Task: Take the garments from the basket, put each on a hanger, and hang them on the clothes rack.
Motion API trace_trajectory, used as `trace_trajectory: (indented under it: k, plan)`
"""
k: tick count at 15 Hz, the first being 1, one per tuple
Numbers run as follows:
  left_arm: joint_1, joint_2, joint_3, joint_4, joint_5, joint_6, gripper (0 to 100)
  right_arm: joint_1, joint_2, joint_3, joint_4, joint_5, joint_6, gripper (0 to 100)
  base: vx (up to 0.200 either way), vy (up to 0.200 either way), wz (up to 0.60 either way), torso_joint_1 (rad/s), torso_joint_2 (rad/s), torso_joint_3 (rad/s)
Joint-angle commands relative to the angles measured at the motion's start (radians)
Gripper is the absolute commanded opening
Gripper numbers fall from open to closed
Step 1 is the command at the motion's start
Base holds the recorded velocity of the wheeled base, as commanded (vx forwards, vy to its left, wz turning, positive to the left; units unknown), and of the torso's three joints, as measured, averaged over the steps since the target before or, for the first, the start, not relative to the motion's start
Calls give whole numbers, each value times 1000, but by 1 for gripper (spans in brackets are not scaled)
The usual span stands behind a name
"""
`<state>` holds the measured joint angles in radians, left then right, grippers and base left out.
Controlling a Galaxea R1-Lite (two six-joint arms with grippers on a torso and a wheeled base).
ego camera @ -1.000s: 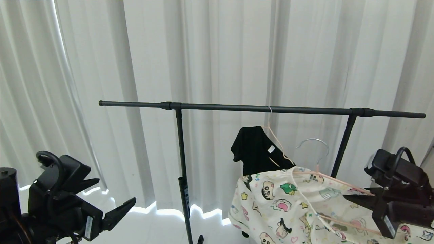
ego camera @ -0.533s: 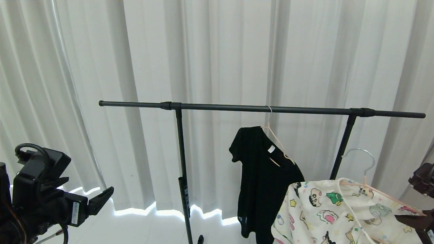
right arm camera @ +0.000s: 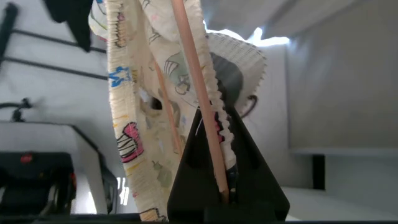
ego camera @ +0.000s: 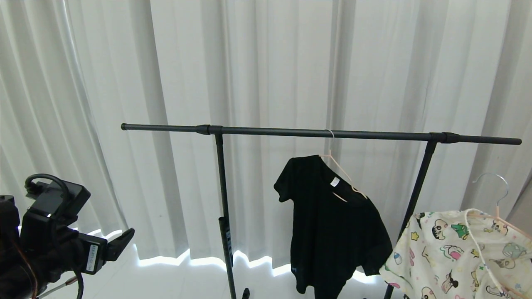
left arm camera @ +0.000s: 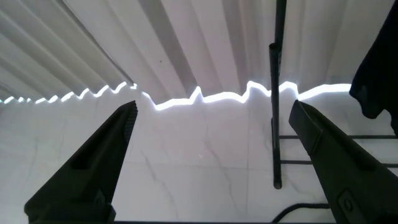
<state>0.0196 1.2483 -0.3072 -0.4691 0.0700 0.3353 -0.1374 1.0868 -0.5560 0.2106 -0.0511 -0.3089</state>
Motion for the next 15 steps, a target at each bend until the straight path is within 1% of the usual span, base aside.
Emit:
trace_trajectory:
  k: [1, 2, 9, 10, 12, 15]
  plan:
    - [-1, 8, -1, 0, 1, 1, 100, -8, 35, -13, -17, -3, 2, 0, 0, 0, 0, 0, 0, 0]
    - [-3, 8, -3, 0, 1, 1, 100, -7, 42, -19, -22, -3, 2, 0, 0, 0, 0, 0, 0, 0]
    - [-21, 5, -6, 0, 1, 1, 100, -7, 50, -30, -23, 2, 2, 0, 0, -200, 0, 4, 2, 4]
    - [-27, 3, -6, 0, 1, -1, 100, -4, 50, -32, -25, 7, 2, 0, 0, 0, 0, 0, 0, 0]
    - [-27, 3, -6, -2, 1, -1, 100, 21, 47, -32, -40, 42, 2, 0, 0, 0, 0, 0, 0, 0]
    - [-27, 3, -7, -2, 1, 1, 100, 87, 48, -32, -88, 53, 4, 0, 0, 0, 0, 0, 0, 0]
